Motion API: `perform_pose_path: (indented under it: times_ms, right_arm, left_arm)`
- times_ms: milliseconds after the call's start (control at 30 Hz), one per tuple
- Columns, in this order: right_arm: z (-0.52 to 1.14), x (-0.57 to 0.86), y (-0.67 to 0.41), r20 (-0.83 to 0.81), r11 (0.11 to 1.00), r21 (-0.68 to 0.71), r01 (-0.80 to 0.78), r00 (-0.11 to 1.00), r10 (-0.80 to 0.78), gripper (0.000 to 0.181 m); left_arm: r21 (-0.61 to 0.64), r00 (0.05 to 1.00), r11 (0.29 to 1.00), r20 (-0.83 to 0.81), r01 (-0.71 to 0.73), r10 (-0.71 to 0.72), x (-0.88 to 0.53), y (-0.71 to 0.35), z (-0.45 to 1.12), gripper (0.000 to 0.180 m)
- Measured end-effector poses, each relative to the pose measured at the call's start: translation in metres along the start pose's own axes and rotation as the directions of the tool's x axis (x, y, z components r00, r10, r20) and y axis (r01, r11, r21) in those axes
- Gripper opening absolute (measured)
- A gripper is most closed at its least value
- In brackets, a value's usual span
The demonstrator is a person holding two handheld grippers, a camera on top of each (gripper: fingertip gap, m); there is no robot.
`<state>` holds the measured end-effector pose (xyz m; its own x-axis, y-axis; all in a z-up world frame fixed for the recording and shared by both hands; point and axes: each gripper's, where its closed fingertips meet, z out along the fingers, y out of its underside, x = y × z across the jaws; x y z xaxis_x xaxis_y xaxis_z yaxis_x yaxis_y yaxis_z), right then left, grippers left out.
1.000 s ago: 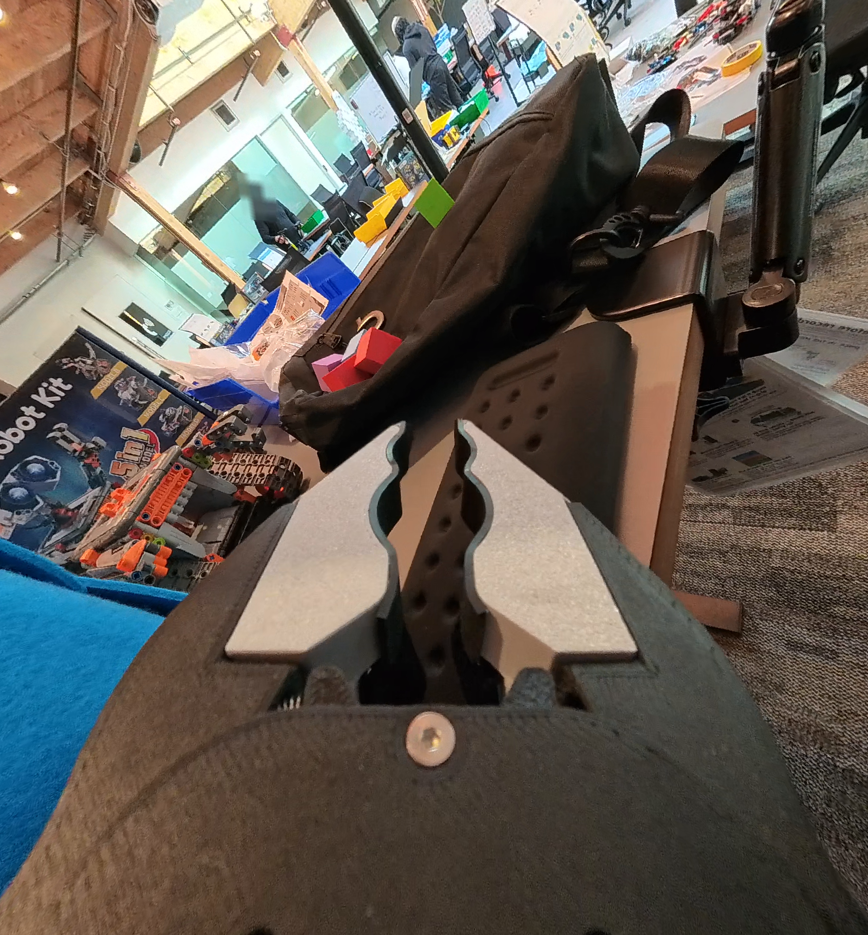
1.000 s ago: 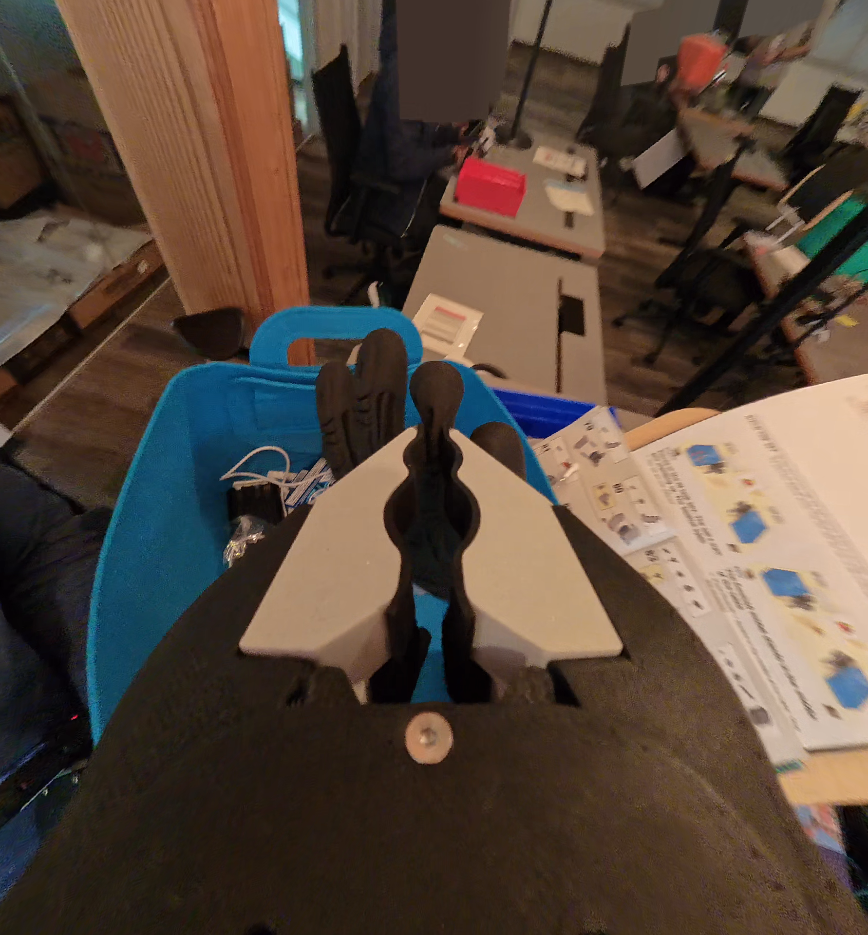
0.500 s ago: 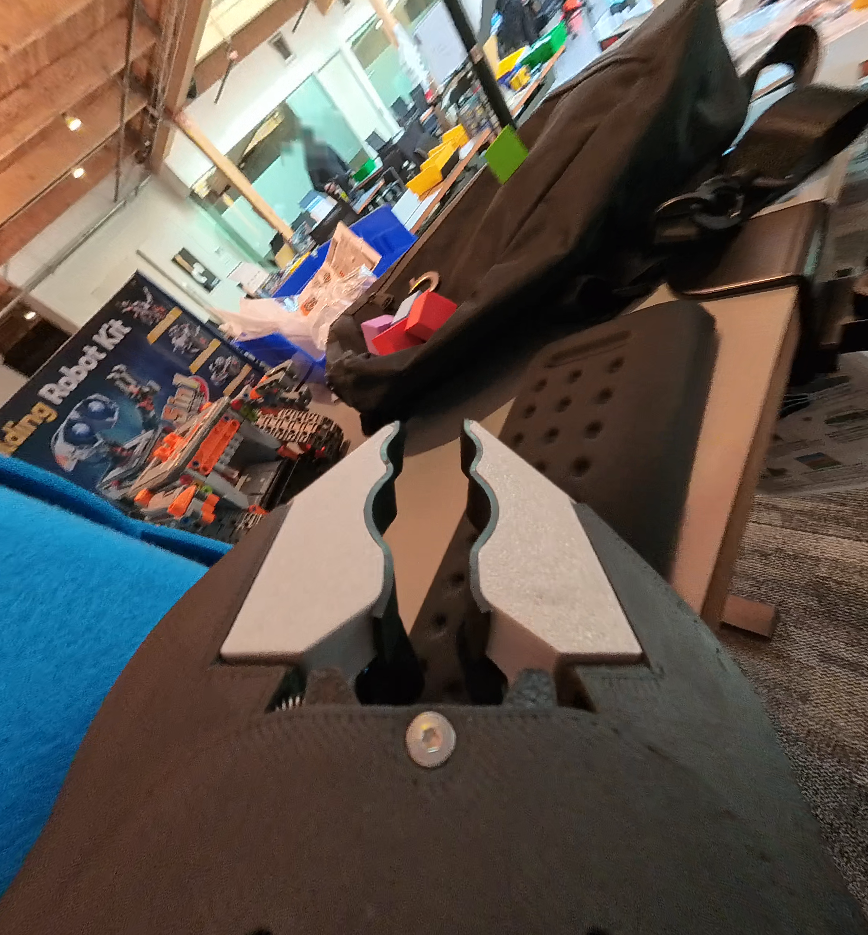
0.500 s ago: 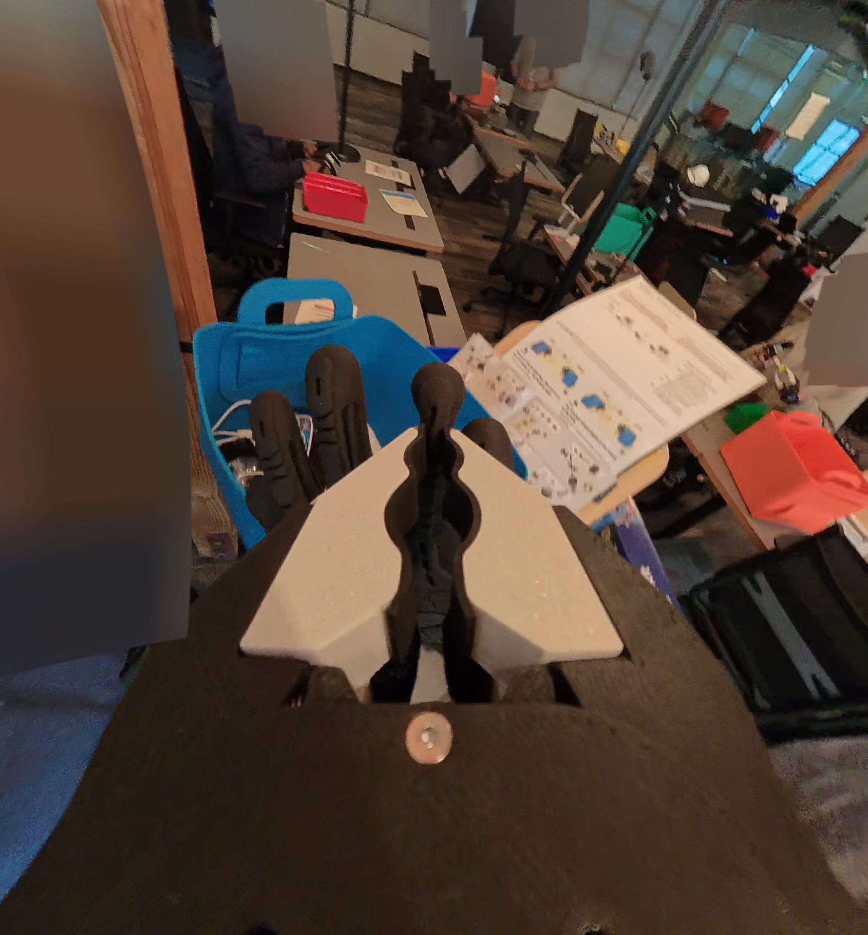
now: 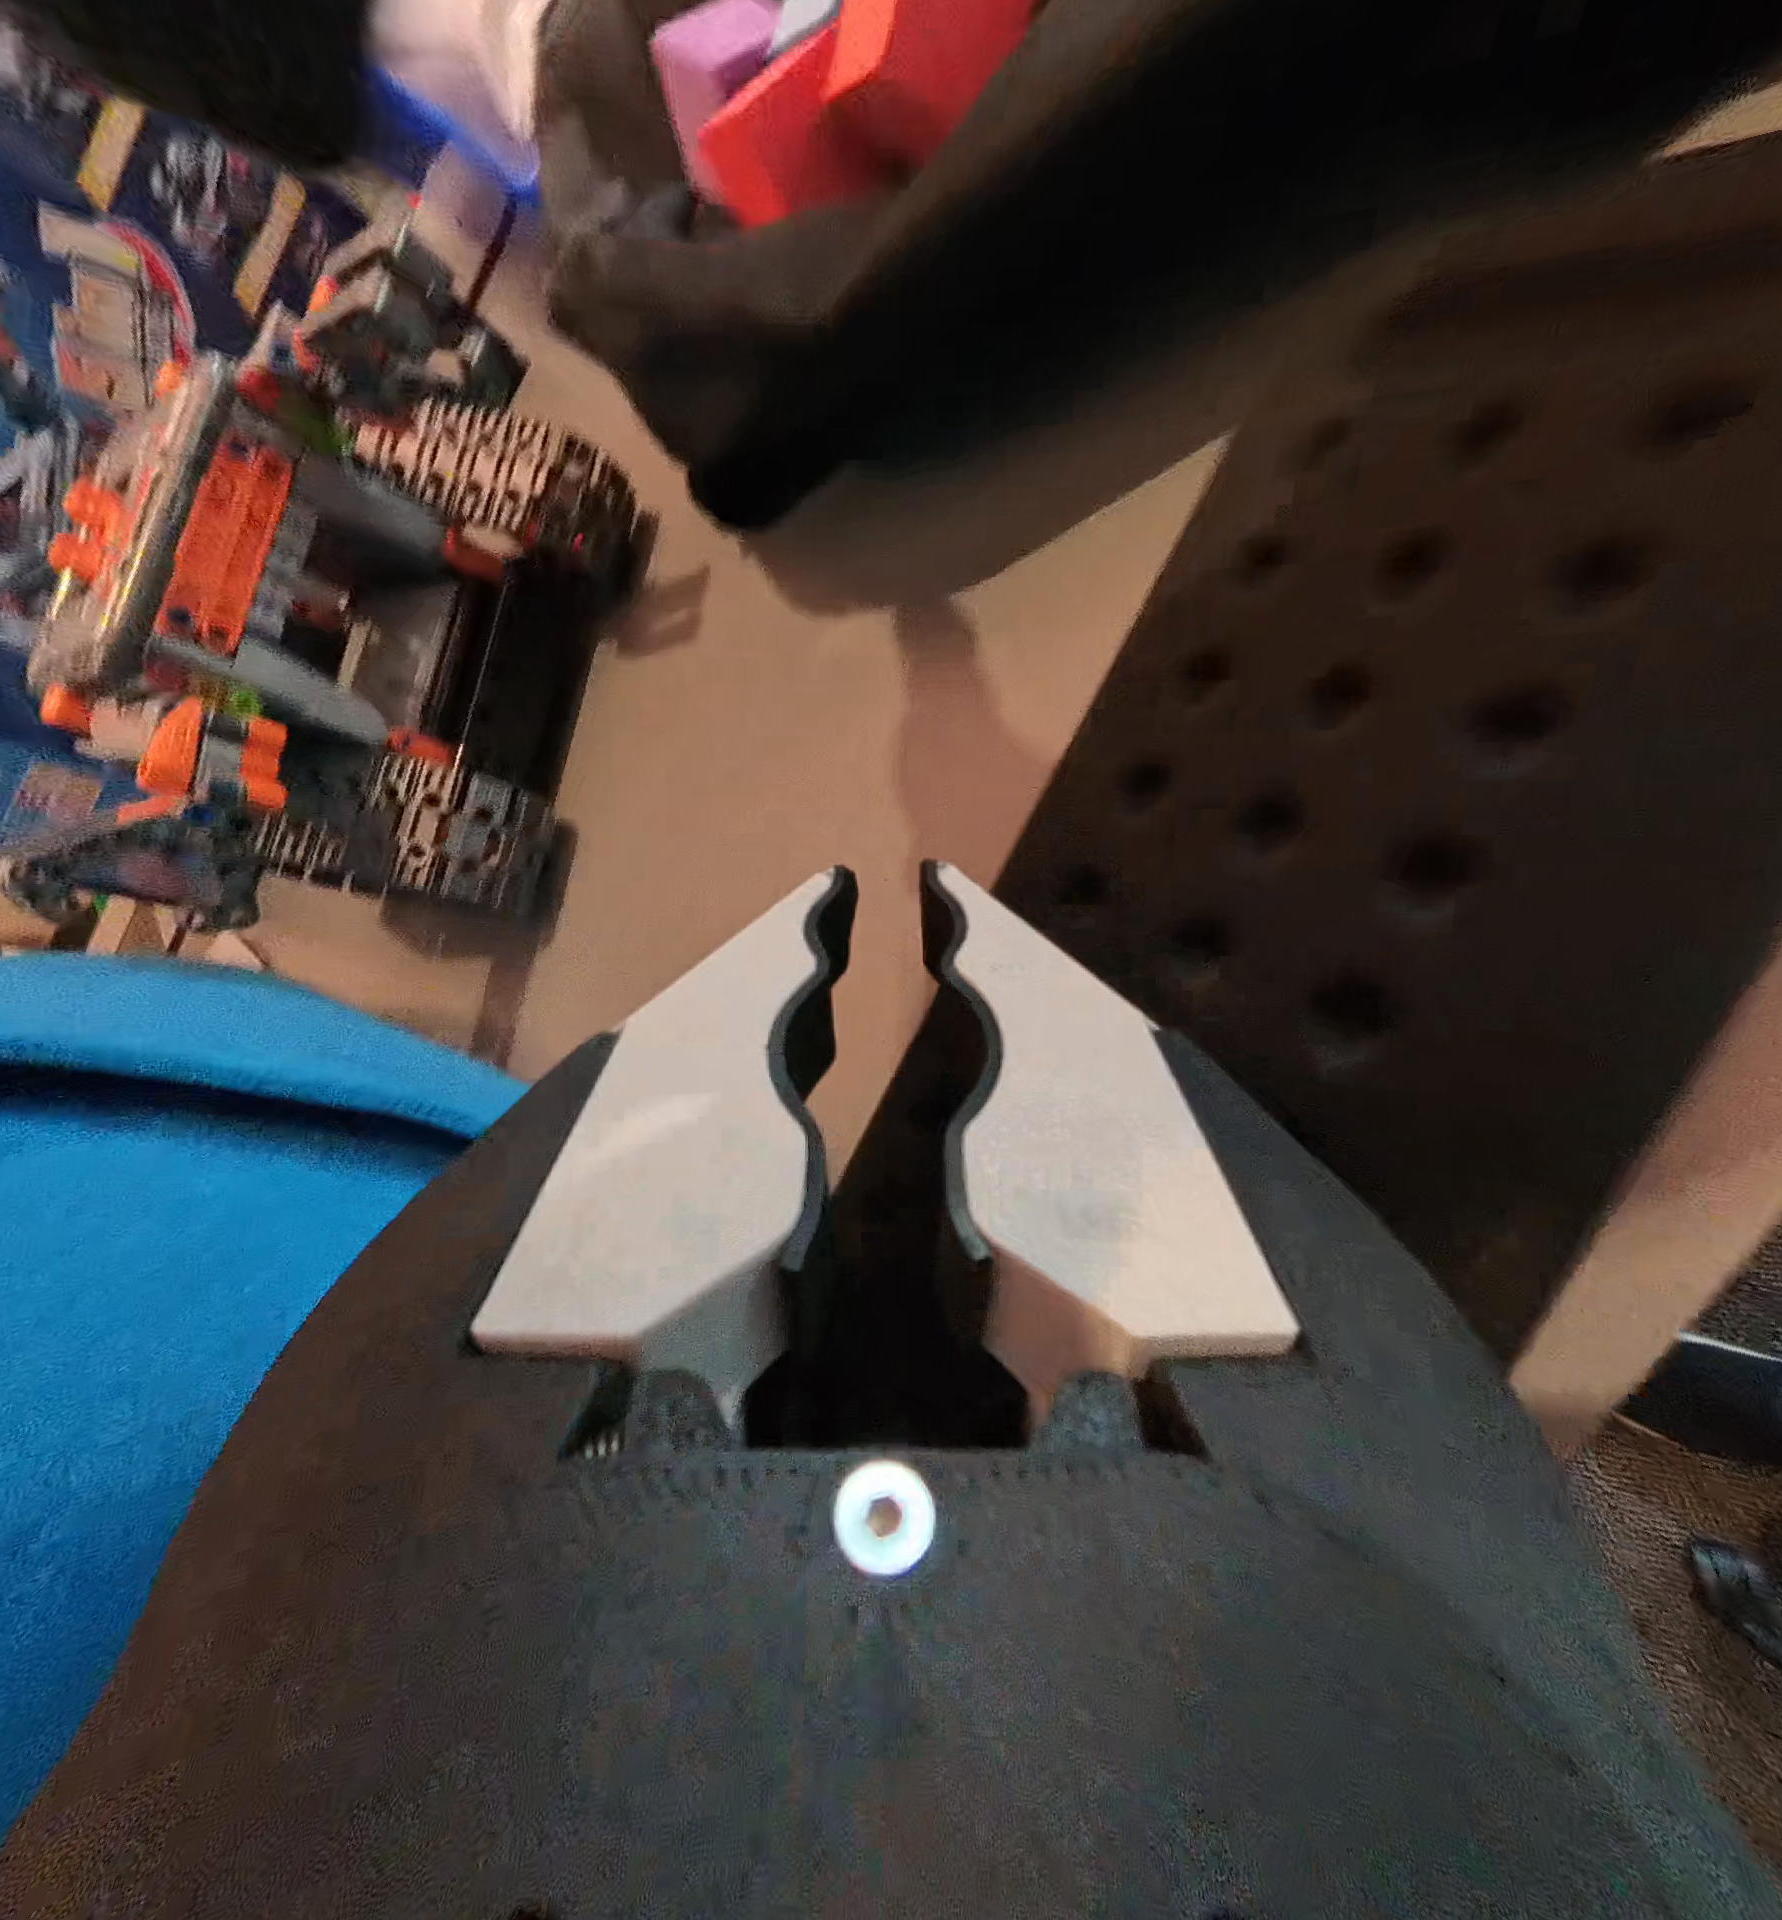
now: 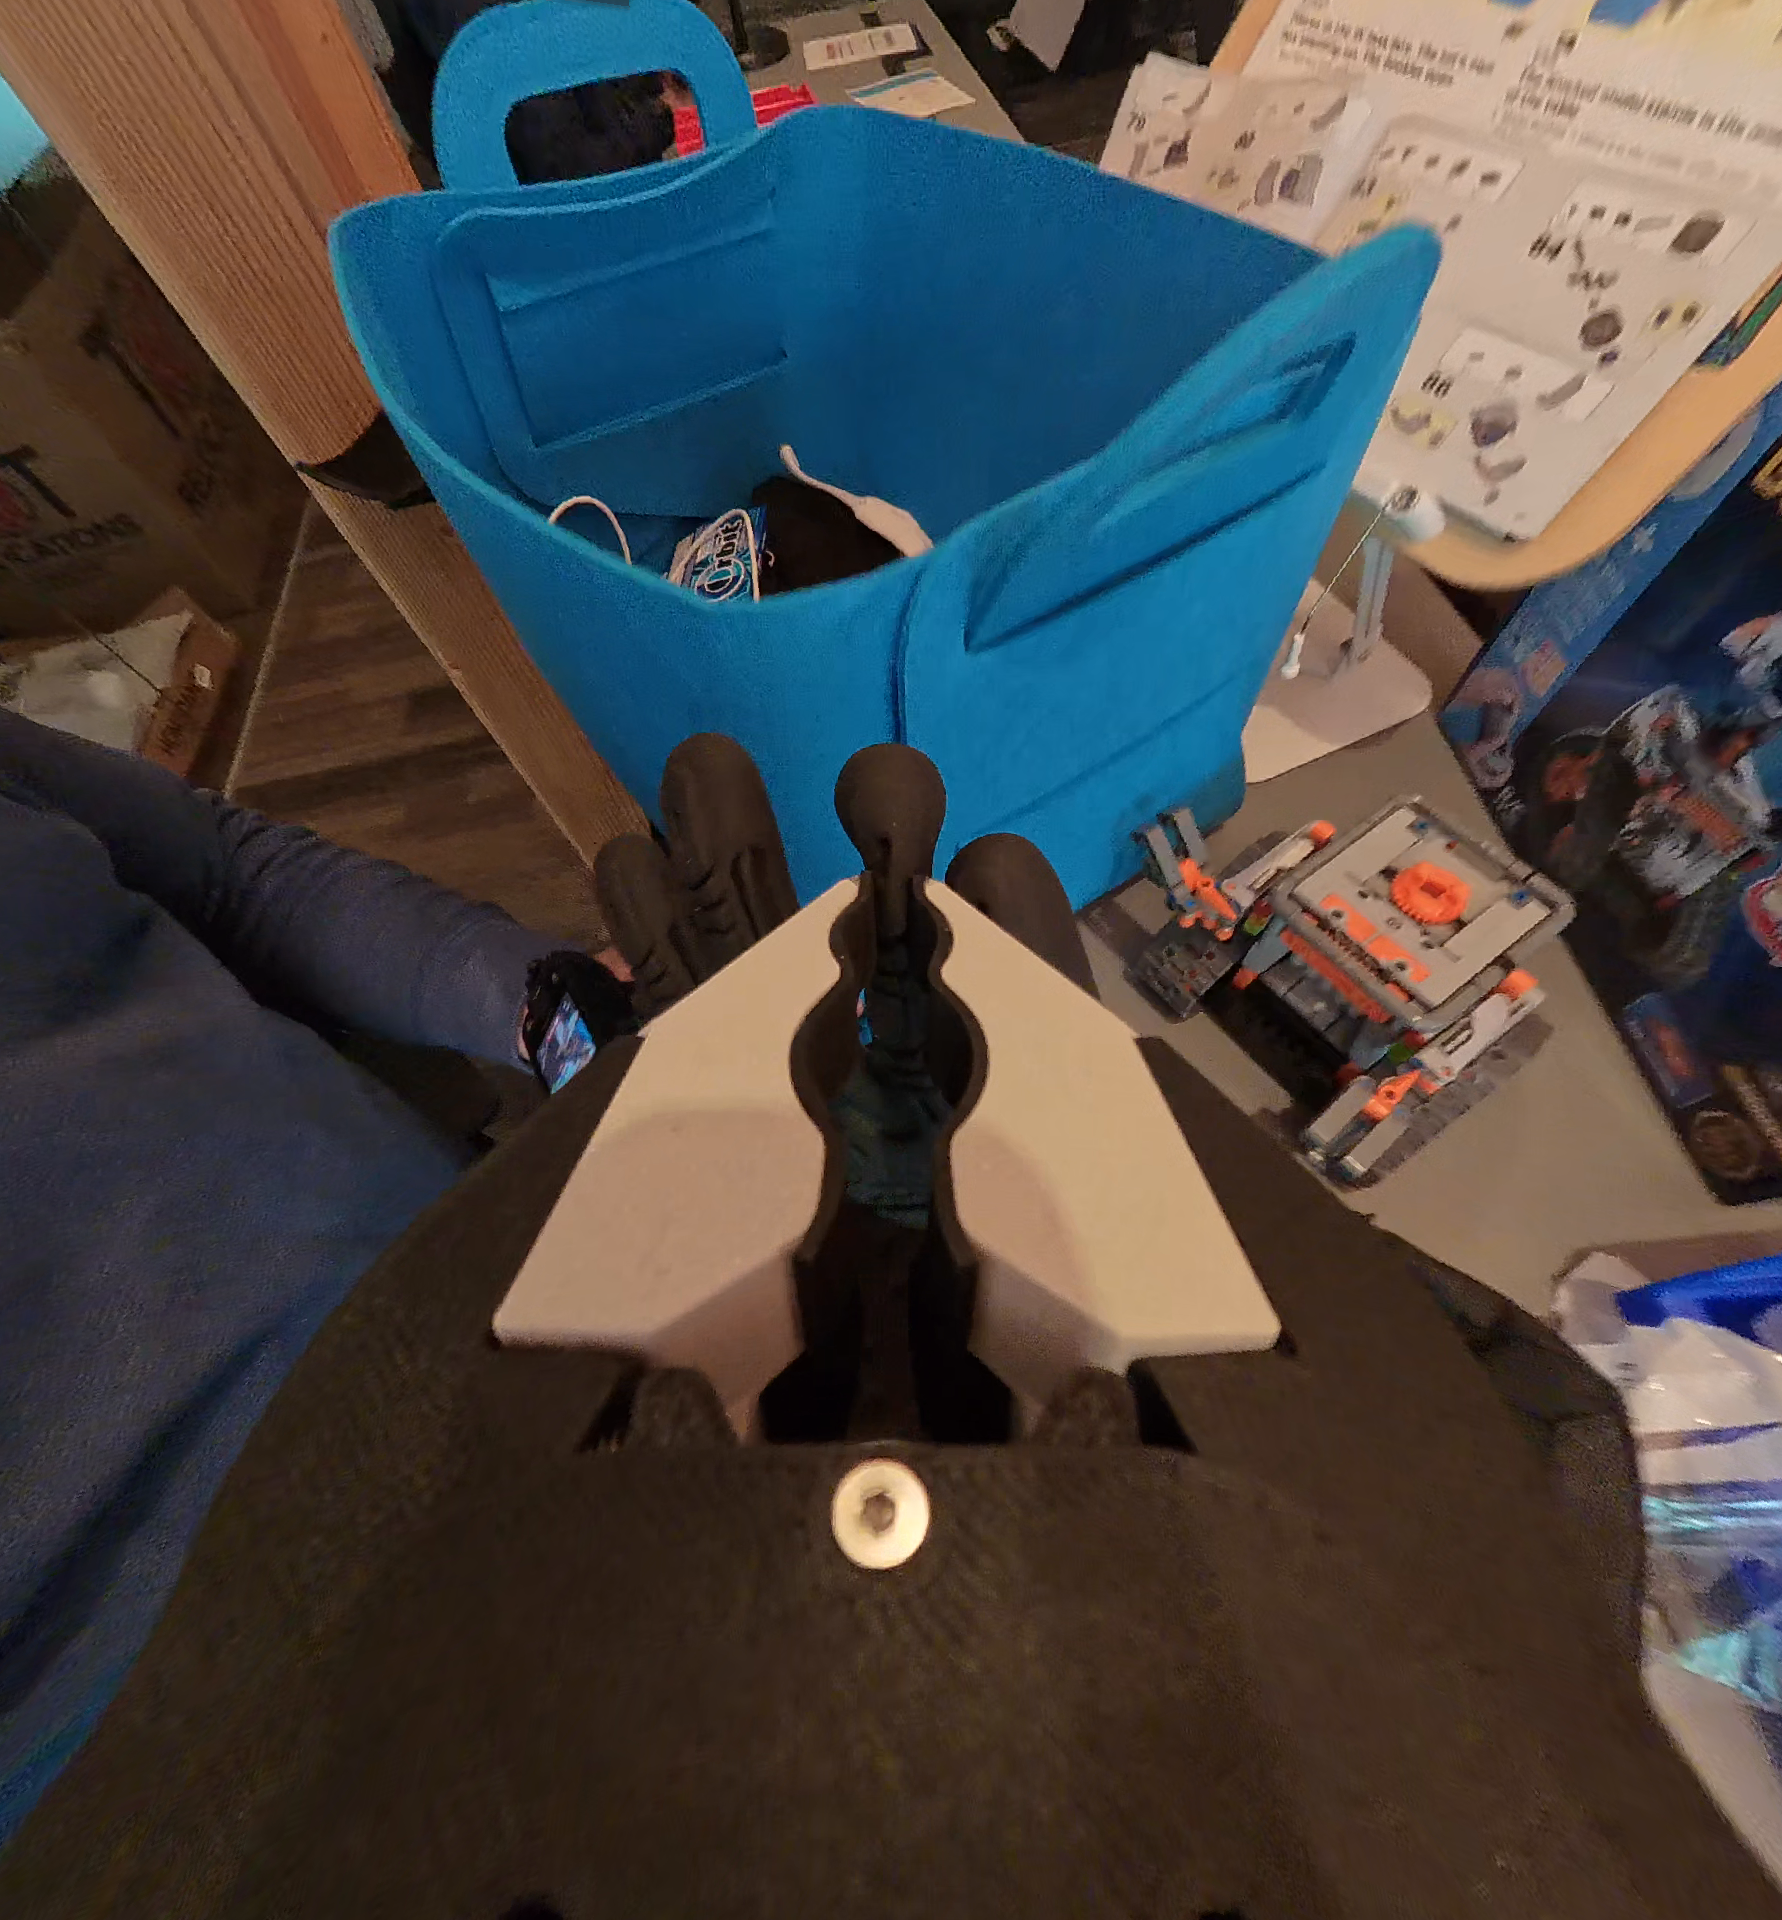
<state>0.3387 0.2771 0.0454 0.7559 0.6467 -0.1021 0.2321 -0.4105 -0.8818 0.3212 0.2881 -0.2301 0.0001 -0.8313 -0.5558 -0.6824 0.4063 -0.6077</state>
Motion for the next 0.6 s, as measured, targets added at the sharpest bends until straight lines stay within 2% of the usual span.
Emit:
perform_pose_path:
  times_ms: [133, 267, 600]
  right_arm:
    - [0.027, 0.015, 0.026, 0.056, 0.997, 0.008, -0.077, 0.995, 0.077, 0.004]
    - [0.052, 0.027, 0.042, 0.081, 0.993, -0.023, -0.116, 0.990, 0.118, 0.004]
    - [0.126, 0.052, 0.087, 0.014, 0.952, -0.294, -0.089, 0.995, 0.098, 0.003]
  left_arm:
    - [-0.101, 1.000, 0.995, 0.008, 0.001, 0.000, -0.007, 0.019, 0.002, 0.002]
    - [-0.100, 0.999, 0.995, 0.041, 0.006, -0.001, -0.014, 0.028, -0.006, 0.000]
    - [-0.051, 0.993, 0.993, 0.047, -0.108, 0.110, -0.031, 0.063, -0.028, 0.000]
